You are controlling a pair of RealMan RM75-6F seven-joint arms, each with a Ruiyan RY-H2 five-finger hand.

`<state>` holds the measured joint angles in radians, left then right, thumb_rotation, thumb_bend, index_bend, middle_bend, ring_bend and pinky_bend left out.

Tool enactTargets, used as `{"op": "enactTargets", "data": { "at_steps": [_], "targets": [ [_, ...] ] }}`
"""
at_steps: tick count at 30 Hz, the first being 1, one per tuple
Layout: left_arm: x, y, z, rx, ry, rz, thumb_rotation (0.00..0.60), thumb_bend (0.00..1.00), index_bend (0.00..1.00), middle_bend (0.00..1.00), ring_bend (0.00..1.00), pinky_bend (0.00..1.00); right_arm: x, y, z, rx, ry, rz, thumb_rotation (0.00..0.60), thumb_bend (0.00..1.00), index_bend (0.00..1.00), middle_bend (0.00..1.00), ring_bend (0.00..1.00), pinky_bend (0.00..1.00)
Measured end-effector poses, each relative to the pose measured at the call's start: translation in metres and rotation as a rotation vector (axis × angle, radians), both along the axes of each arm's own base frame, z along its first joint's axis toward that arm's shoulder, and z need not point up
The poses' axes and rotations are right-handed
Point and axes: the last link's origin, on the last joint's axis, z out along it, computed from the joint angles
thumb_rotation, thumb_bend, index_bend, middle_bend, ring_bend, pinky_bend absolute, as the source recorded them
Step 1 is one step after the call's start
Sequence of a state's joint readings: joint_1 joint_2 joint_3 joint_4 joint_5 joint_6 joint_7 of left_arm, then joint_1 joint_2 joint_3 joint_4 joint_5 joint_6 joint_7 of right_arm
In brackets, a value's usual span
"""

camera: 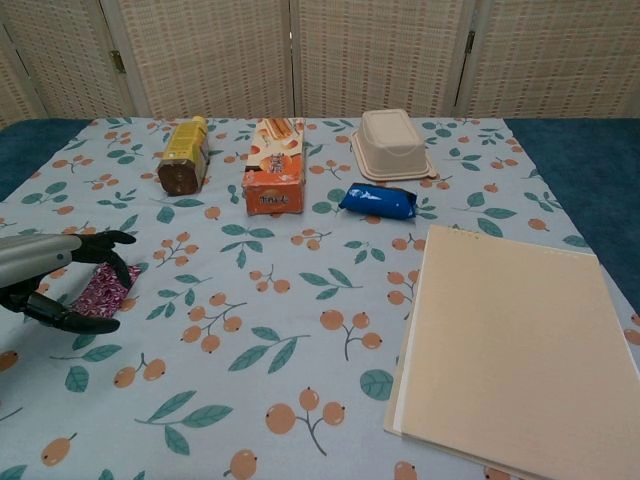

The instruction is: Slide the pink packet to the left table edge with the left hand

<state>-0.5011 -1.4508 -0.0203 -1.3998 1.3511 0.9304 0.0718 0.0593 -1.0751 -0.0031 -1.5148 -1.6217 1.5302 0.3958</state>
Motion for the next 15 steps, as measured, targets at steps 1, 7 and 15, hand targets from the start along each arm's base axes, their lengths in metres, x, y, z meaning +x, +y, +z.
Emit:
{"op": "enactTargets", "data": {
  "at_steps": [1,7,15],
  "targets": [
    [0.000,0.000,-0.001,-0.002,0.002,0.002,0.306,0.17,0.33,0.00,0.00,0.00,0.000,0.000,0.000,0.001,0.000,0.000,0.600,0.28,0.15,0.05,0.00,0.00],
    [-0.005,0.001,-0.003,-0.010,0.018,0.022,0.306,0.17,0.33,0.00,0.00,0.00,0.000,-0.001,-0.001,0.001,-0.001,-0.001,0.600,0.28,0.15,0.05,0.00,0.00],
    [-0.017,0.000,0.000,0.003,0.035,0.068,0.307,0.17,0.33,0.00,0.00,0.00,0.000,-0.001,-0.001,0.000,-0.003,-0.001,0.600,0.28,0.15,0.05,0.00,0.00]
  ]
}}
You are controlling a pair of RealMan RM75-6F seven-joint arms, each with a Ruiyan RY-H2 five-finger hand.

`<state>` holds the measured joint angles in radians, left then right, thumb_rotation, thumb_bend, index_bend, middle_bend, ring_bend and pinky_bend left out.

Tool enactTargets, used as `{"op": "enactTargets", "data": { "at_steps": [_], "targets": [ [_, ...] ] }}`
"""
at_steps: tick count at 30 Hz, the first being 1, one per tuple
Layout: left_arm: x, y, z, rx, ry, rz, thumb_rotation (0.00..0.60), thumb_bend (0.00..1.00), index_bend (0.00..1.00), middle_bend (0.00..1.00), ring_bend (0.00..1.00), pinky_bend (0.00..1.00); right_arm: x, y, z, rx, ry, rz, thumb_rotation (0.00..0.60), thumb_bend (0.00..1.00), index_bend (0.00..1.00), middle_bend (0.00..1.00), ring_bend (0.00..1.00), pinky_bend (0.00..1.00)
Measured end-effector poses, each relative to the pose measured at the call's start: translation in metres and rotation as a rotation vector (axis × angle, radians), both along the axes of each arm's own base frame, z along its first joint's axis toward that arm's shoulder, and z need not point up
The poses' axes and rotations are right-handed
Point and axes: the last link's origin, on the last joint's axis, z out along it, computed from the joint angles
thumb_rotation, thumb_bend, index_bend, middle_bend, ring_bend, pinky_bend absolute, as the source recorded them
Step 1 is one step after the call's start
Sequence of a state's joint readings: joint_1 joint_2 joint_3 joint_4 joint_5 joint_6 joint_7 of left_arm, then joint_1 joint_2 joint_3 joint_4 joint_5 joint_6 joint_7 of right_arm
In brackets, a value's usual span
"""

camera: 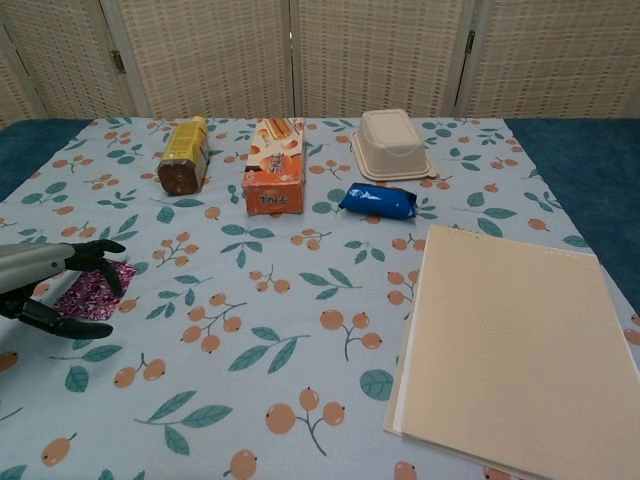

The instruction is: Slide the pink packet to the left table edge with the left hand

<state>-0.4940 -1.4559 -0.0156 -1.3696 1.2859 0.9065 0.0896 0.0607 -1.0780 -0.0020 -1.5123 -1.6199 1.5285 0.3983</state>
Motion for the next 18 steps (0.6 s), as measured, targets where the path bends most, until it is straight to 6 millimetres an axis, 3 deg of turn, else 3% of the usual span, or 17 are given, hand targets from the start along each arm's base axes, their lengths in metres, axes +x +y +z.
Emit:
{"op": "enactTargets", "data": {
  "at_steps": [18],
  "targets": [
    [-0.026,-0.005,0.021,0.040,-0.037,0.093,0.308,0.17,0.32,0.00,0.00,0.00,-0.001,0.000,0.000,-0.003,-0.003,-0.002,0.600,0.28,0.15,0.05,0.00,0.00]
  ]
}}
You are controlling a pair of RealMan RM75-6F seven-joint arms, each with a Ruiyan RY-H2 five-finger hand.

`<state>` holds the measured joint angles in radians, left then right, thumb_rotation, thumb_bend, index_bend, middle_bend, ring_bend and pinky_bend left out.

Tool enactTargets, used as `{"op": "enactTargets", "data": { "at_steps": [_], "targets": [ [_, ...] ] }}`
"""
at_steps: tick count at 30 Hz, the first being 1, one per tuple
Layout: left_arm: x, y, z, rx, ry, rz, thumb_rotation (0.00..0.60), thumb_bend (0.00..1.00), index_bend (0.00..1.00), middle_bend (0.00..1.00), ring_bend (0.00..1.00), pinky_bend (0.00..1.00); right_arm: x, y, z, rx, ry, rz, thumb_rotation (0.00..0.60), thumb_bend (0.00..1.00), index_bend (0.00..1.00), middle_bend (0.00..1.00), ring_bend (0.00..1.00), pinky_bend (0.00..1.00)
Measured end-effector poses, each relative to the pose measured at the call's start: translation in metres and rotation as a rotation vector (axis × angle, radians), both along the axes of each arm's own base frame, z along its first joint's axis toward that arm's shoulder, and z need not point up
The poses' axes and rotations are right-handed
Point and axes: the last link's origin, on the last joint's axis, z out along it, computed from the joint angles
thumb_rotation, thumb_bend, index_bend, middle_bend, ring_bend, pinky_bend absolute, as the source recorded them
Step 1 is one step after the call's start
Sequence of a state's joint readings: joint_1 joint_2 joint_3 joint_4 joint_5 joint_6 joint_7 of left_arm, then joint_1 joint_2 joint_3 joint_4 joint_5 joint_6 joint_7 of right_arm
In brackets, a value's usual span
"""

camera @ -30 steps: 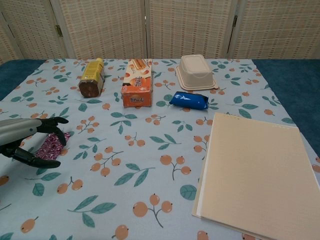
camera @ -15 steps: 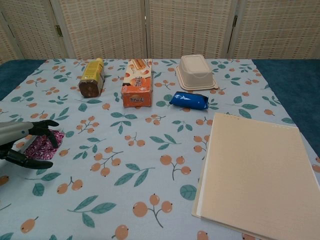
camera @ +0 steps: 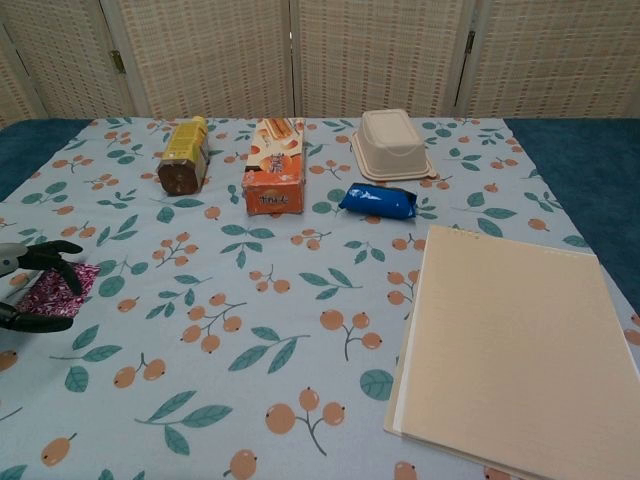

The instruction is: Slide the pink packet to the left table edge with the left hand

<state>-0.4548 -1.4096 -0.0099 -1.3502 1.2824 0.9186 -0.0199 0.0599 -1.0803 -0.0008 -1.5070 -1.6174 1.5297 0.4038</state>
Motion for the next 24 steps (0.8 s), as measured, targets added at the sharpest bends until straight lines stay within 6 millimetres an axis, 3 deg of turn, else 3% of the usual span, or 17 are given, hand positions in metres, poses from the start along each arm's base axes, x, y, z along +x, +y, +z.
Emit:
{"op": "enactTargets", "data": {
  "at_steps": [24],
  "targets": [
    [-0.037,-0.006,0.027,0.043,0.060,0.100,0.304,0.17,0.32,0.00,0.00,0.00,0.002,0.000,0.001,-0.004,0.000,0.004,0.600,0.28,0.15,0.05,0.00,0.00]
  ]
}}
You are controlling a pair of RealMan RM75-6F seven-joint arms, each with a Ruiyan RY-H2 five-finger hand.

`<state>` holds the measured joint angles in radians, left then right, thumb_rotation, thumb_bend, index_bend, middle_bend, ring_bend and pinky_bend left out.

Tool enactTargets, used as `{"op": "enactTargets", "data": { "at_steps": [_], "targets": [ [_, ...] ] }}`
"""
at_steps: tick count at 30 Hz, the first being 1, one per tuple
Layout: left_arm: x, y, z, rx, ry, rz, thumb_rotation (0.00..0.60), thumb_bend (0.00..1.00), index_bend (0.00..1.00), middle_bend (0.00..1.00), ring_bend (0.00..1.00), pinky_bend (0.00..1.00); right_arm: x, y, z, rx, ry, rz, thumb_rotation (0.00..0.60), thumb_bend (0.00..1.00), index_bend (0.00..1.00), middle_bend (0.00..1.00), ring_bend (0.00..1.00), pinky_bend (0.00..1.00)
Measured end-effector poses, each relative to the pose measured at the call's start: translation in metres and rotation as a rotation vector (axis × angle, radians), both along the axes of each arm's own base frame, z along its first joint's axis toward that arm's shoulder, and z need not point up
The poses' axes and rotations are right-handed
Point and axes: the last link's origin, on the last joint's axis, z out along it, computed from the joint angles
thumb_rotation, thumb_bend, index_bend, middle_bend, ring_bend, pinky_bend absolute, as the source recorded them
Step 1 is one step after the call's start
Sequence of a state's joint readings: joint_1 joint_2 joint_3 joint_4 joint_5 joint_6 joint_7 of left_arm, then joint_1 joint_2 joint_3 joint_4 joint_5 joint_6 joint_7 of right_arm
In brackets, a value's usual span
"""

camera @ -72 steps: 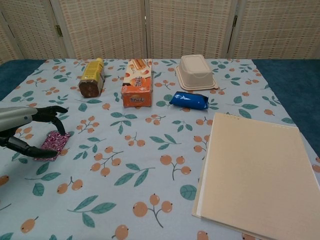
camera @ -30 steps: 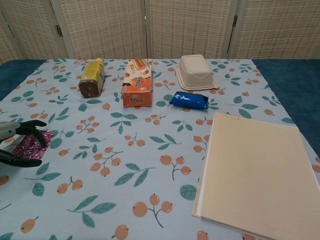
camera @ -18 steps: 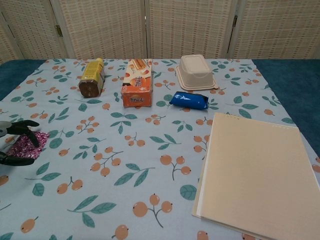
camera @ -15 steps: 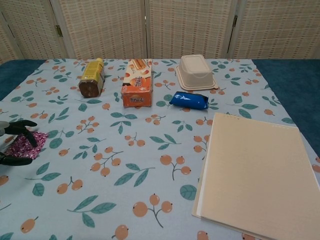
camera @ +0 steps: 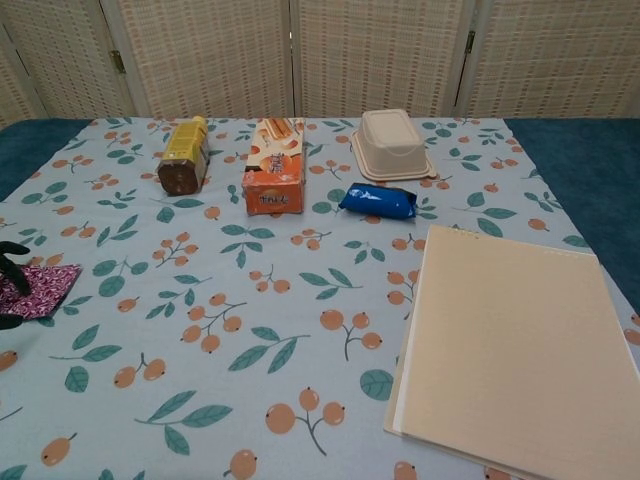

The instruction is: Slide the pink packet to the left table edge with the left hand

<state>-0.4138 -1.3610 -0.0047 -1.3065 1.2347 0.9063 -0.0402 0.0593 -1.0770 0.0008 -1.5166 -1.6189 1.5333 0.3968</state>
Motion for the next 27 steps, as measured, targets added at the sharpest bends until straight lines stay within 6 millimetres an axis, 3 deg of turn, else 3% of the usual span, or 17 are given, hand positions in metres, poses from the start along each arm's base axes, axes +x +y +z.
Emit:
{"op": "enactTargets", "data": {
  "at_steps": [15,27],
  "targets": [
    [-0.017,-0.002,0.015,0.035,0.021,0.047,0.308,0.17,0.32,0.00,0.00,0.00,0.000,0.002,0.002,-0.009,0.000,0.001,0.600,0.28,0.15,0.05,0.00,0.00],
    [-0.013,-0.003,0.013,0.029,0.009,0.040,0.308,0.17,0.30,0.00,0.00,0.00,-0.001,0.002,0.001,-0.007,-0.004,0.000,0.600,0.28,0.15,0.05,0.00,0.00]
  ]
}}
